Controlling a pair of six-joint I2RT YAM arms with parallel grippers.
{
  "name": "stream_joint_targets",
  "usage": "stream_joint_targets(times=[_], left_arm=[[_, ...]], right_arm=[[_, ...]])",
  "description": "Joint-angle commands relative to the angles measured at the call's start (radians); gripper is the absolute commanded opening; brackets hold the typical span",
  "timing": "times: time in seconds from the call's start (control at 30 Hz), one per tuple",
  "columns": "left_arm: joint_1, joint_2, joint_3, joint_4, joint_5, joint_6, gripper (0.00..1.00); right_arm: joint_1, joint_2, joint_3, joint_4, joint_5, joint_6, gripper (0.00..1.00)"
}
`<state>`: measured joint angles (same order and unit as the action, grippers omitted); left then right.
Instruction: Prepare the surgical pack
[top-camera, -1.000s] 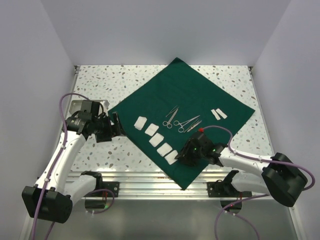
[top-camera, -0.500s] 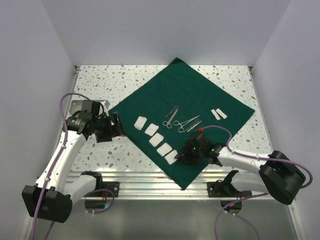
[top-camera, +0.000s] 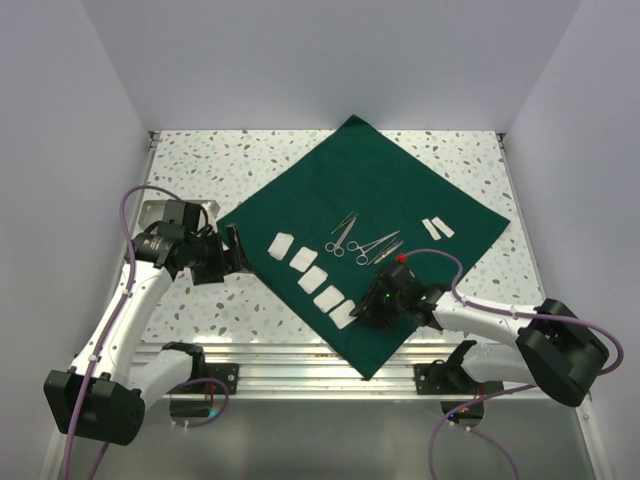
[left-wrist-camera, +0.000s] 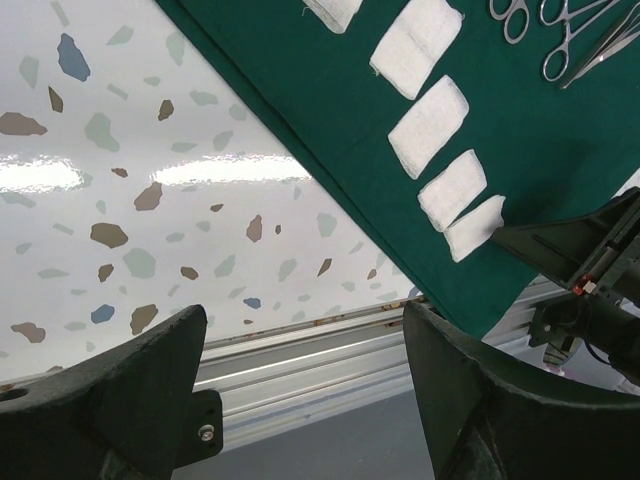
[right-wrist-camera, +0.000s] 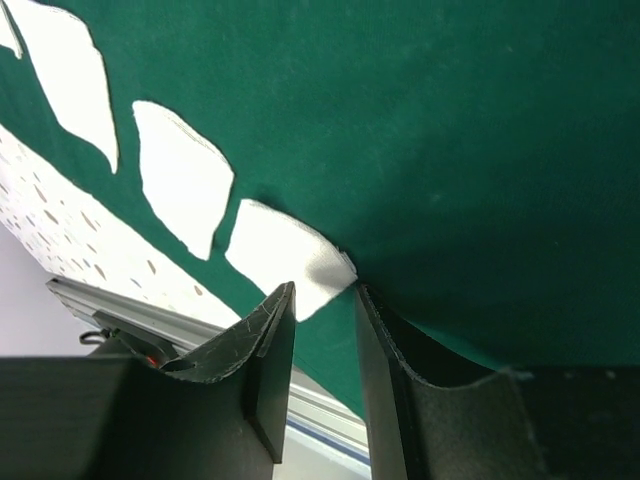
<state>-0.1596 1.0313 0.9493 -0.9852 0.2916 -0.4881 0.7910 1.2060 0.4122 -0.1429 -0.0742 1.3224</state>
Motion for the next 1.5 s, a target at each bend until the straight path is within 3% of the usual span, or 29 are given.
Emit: stream_joint_targets(times=[0.0,0.23,0.43,0.5,0.6,0.93,1.13,1.47], left_arm=[[-0.006,-0.004,0.005,0.019,-0.002,0.023,0.83],[-0.006,-0.002,0.005,0.019,0.000,0.023,0.83],[-0.006,0.000,0.002,0.023,0.004,0.020,0.83],[-0.006,0.000,0.000,0.026,0.006,0.019,0.83],[-0.006,0.003,-0.004,0.029,0.006,0.017,0.83],[-0.006,0.006,-0.020,0.040,0.014,0.000,0.83],[-0.006,0.010,-0.020,0.042,0.014,-0.012,0.83],[-0.006,0.006,-0.017,0.031,-0.003,-0.017,0.83]], right_arm=[[0.001,0.033,0.054,-0.011,0.048,-0.029,0.34],[0.001,0.058,0.069,0.000,0.050,-0.043,0.32],[0.001,0.052,0.094,-0.026,0.047,-0.069,0.19],[0.001,0.043,0.118,-0.064,0.045,-0.089,0.07],[0.001,0.020,0.172,-0.122,0.036,-0.133,0.00],[0.001,-0.020,0.292,-0.095,-0.104,-0.109,0.00],[0.001,0.110,0.231,0.161,-0.165,-0.011,0.00],[-0.052,0.208,0.174,0.363,-0.208,-0.009,0.00]])
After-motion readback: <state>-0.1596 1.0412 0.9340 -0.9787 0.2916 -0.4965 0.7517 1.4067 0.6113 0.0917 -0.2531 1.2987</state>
